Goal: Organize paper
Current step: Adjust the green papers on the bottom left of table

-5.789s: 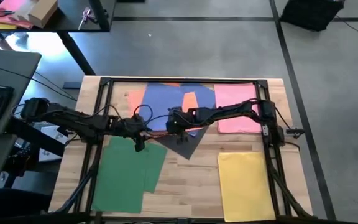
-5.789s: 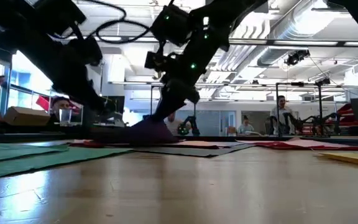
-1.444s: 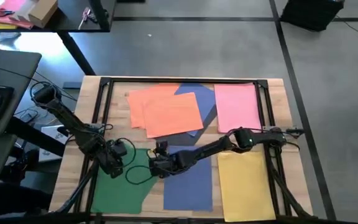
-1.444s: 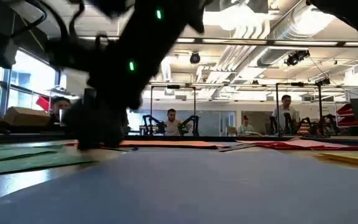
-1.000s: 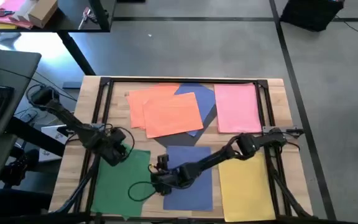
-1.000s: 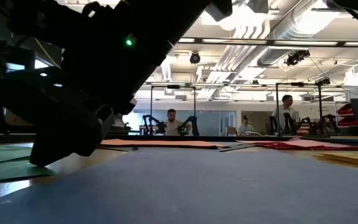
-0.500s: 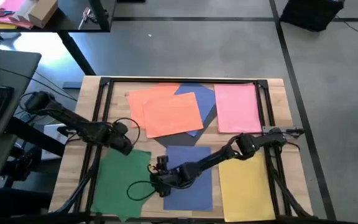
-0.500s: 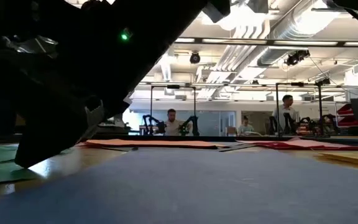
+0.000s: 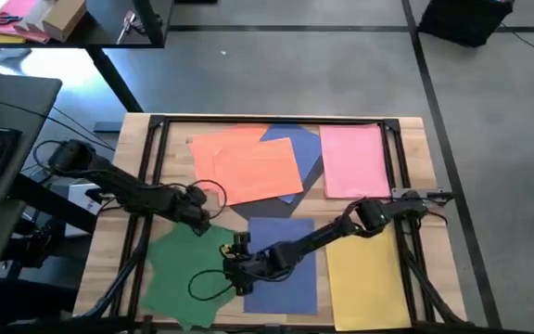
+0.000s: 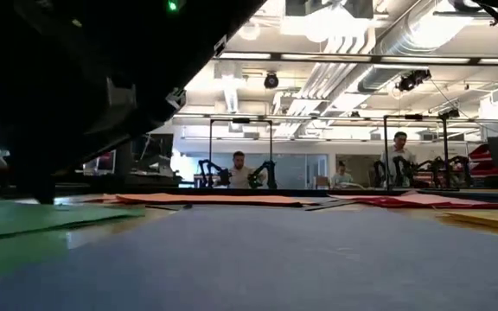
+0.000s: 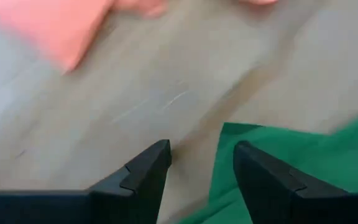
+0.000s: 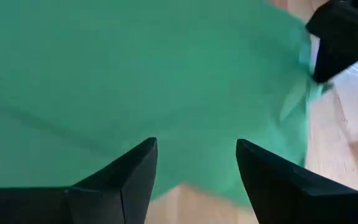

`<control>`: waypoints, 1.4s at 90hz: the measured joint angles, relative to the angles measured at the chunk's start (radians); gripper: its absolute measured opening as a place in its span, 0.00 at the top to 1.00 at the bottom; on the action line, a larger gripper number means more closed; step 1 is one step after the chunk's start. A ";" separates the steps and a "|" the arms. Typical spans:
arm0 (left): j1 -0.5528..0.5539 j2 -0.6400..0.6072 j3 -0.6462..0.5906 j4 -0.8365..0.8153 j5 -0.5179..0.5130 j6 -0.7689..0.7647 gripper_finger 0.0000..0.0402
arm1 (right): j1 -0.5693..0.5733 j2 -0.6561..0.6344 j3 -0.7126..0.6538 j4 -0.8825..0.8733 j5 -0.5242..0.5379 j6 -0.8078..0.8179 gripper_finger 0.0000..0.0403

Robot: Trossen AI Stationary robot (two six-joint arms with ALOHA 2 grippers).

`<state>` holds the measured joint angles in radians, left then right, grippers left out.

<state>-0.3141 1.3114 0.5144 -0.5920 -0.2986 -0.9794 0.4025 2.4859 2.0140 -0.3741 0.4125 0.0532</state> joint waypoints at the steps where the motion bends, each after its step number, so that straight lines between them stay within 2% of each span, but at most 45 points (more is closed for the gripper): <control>1: 0.000 0.000 0.000 0.012 0.000 0.012 0.58 | -0.001 0.000 0.000 -0.003 0.000 0.000 0.49; 11: 0.004 0.001 0.018 0.041 -0.010 0.092 0.58 | -0.012 0.000 0.007 -0.079 0.001 -0.023 0.49; 24: 0.010 0.001 0.027 -0.023 -0.042 0.098 0.58 | -0.017 -0.007 0.084 -0.292 0.018 -0.079 0.49; 34: 0.009 0.001 0.025 -0.032 -0.050 0.095 0.58 | -0.028 -0.013 0.090 -0.364 0.011 -0.104 0.49; 45: 0.009 0.001 0.025 -0.030 -0.086 0.092 0.58 | -0.055 0.002 0.069 -0.347 -0.045 -0.113 0.49; 55: 0.013 0.018 0.025 -0.027 -0.121 0.093 0.58 | -0.071 0.015 0.060 -0.320 -0.045 -0.113 0.49; 68: 0.021 0.078 0.027 0.016 -0.107 0.137 0.58 | -0.080 0.039 0.061 -0.273 -0.036 -0.127 0.49; 86: 0.021 0.118 0.030 0.039 -0.111 0.170 0.58 | -0.091 0.052 0.058 -0.124 0.115 -0.198 0.49; 95: 0.021 0.078 0.032 0.017 -0.107 0.181 0.58 | -0.091 0.051 0.065 -0.105 0.185 -0.238 0.49; 102: 0.020 0.032 0.045 -0.056 -0.093 0.189 0.58 | -0.091 0.039 0.066 -0.114 0.189 -0.246 0.49; 112: 0.000 -0.060 0.076 -0.148 -0.074 0.163 0.58 | -0.084 0.016 0.066 -0.167 0.122 -0.186 0.49; 126: -0.036 -0.131 0.046 -0.199 0.027 0.066 0.58 | -0.071 0.009 0.067 -0.240 0.037 -0.099 0.49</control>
<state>-0.3505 1.1801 0.5609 -0.7907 -0.2712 -0.9132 0.3312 2.4945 2.0807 -0.6138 0.4494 -0.0460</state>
